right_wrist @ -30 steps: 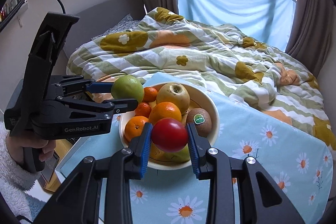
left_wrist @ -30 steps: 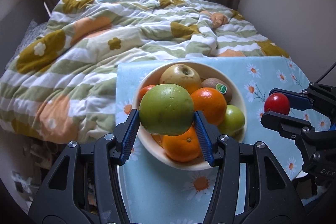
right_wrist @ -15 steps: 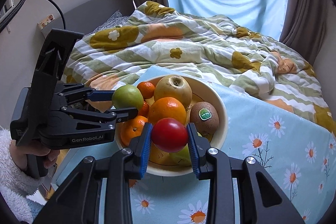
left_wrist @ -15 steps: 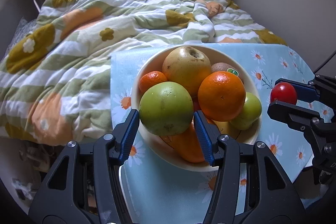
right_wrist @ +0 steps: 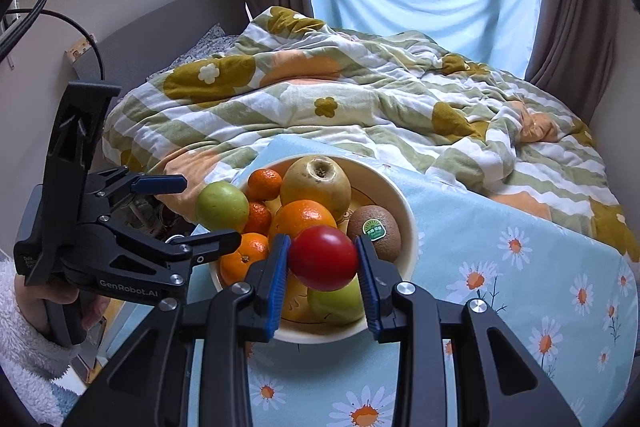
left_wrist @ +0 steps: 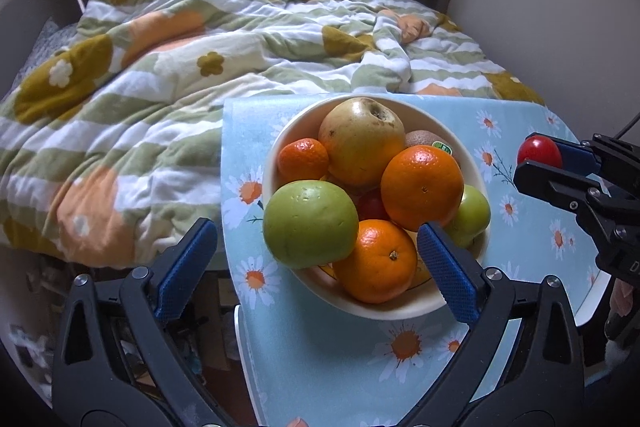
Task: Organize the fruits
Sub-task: 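Lower the red tomato into the bowl and open the right tool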
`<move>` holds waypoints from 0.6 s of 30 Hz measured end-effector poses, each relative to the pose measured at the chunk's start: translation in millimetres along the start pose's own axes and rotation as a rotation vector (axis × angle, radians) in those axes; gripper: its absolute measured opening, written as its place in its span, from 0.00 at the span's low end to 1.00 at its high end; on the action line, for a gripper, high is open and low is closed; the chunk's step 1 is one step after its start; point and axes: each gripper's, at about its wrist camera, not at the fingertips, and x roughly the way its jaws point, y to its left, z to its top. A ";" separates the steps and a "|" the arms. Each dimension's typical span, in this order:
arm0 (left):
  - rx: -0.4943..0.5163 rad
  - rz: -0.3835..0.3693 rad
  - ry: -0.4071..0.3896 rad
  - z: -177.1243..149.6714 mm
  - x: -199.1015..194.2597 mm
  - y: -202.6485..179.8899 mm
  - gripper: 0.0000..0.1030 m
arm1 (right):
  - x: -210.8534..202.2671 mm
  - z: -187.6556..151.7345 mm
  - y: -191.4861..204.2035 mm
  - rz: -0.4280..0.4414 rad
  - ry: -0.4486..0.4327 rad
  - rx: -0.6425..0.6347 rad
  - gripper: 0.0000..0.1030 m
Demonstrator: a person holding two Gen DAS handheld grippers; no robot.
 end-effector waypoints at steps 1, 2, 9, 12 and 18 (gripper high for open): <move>-0.003 0.003 -0.004 -0.7 -2.7 0.7 1.00 | 0.1 1.5 -1.1 -0.001 -0.001 0.000 0.30; -0.005 0.008 -0.004 -0.9 -4.7 0.6 1.00 | 0.9 3.5 -3.1 0.002 -0.002 0.003 0.30; -0.008 0.046 0.016 -8.6 -11.5 0.2 1.00 | 18.0 19.7 -18.0 0.038 0.011 0.037 0.30; -0.009 0.062 0.026 -13.7 -11.4 0.3 1.00 | 31.0 25.3 -24.8 0.063 0.027 0.054 0.30; -0.038 0.060 0.036 -20.9 -12.0 5.1 1.00 | 59.0 32.7 -33.4 0.103 0.064 0.076 0.30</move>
